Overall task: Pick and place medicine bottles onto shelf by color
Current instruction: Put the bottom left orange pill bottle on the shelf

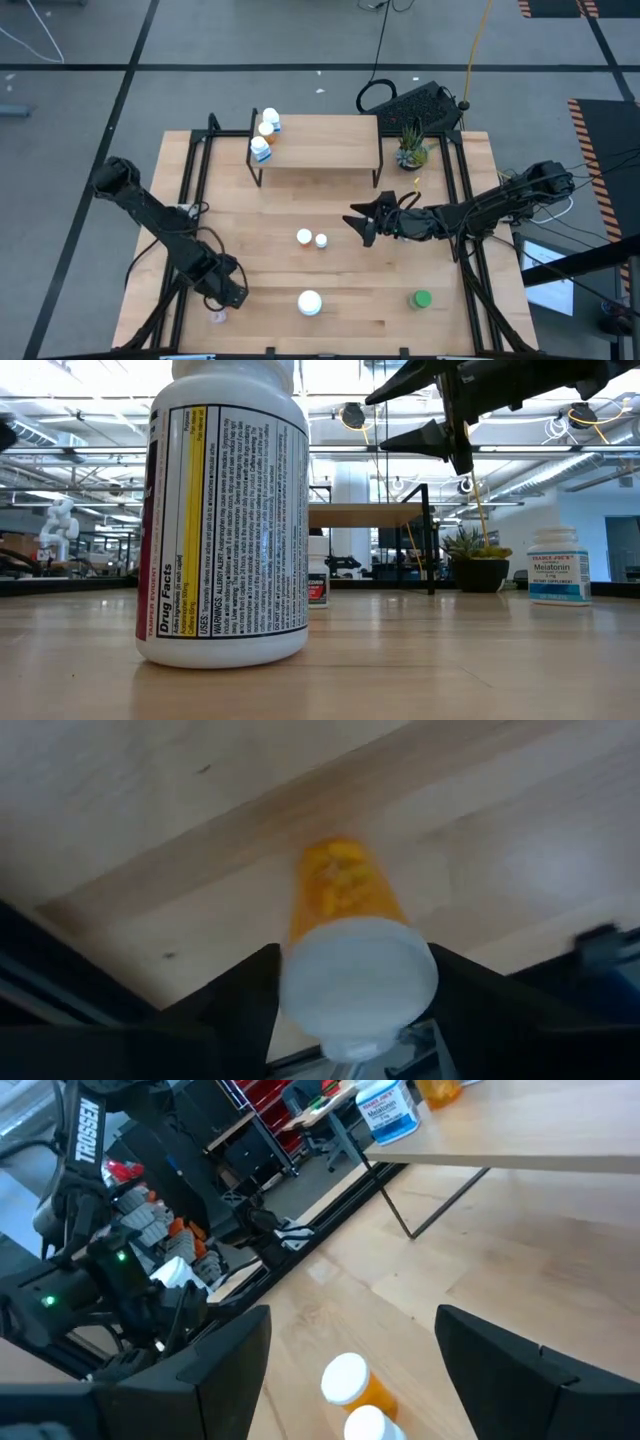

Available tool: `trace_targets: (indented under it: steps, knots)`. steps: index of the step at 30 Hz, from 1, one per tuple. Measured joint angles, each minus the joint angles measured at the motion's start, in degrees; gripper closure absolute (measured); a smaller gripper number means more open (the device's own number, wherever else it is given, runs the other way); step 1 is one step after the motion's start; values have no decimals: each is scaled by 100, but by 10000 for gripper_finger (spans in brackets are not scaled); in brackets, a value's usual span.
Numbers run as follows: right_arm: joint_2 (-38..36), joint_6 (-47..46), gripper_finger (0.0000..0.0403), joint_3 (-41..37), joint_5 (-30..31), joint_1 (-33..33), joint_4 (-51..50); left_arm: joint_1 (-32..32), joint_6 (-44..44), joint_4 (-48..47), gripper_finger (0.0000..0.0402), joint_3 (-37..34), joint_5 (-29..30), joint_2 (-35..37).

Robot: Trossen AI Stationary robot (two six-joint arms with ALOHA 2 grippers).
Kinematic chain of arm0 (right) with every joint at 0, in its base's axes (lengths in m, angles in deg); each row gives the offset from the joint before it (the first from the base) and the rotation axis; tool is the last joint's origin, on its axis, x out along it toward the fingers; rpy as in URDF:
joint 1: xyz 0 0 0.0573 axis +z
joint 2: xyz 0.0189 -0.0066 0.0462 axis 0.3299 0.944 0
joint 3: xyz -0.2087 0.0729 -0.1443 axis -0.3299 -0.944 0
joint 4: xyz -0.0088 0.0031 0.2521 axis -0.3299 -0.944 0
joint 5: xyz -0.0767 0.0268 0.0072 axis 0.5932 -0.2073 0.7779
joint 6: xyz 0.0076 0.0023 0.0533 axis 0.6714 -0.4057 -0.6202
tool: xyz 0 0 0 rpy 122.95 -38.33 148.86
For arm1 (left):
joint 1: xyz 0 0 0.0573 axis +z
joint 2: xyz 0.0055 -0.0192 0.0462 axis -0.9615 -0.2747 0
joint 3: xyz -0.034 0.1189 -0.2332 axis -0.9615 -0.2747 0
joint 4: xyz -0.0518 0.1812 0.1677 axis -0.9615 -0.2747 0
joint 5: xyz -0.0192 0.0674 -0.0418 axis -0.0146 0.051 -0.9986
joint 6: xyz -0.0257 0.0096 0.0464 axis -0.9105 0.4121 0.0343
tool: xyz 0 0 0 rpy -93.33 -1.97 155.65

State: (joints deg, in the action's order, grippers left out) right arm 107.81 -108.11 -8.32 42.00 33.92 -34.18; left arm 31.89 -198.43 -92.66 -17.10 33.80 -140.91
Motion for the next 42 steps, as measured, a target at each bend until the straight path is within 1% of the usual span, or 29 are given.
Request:
trace_targets:
  steps: [2, 4, 12, 16, 19, 23, 24, 26, 28, 30, 34, 37, 39, 42]
  knots:
    - [-1, 61, 124, 0, 2, -9, 1, 196, 214, -38, 158, 0, -3, 81]
    - [-30, 133, 124, 0, 0, -11, -1, 402, 411, -100, 168, 0, -4, 188]
    - [-228, 391, 124, 0, -144, -48, 2, 1250, 1230, -205, 238, 3, -13, 506]
    - [-375, 533, 124, 0, -148, -103, -48, 1628, 1677, -425, 266, 169, -23, 579]
    - [-491, 635, 124, 0, -149, -164, -112, 1889, 2086, -727, 278, 365, -23, 582]
    - [-610, 733, 124, 0, -269, -287, -158, 2056, 2887, -745, 279, 513, -18, 582]
    - [-616, 732, 124, 0, -376, -338, -167, 2040, 3207, -728, 275, 542, -3, 582]
    - [-612, 773, 124, 0, -693, -423, -199, 1907, 4034, -612, 259, 560, 243, 582]
    - [-605, 788, 124, 0, -983, -490, -189, 1696, 4773, -576, 236, 560, 525, 580]
    - [-592, 681, 124, 0, -1187, -529, -178, 1477, 5329, -632, 207, 560, 746, 580]
    - [-586, 319, 124, 54, -1338, -480, -175, 1002, 6105, -643, 142, 421, 1216, 580]
    - [-516, 142, 124, 196, -1380, -335, 69, 663, 6547, -541, 98, 235, 1519, 552]
    - [-424, 185, 124, 380, -1400, -189, 90, 459, 6895, -262, 78, 84, 1675, 518]
    - [-123, 431, 124, 849, -1326, 21, 16, 194, 7406, 282, 67, -203, 1868, 443]
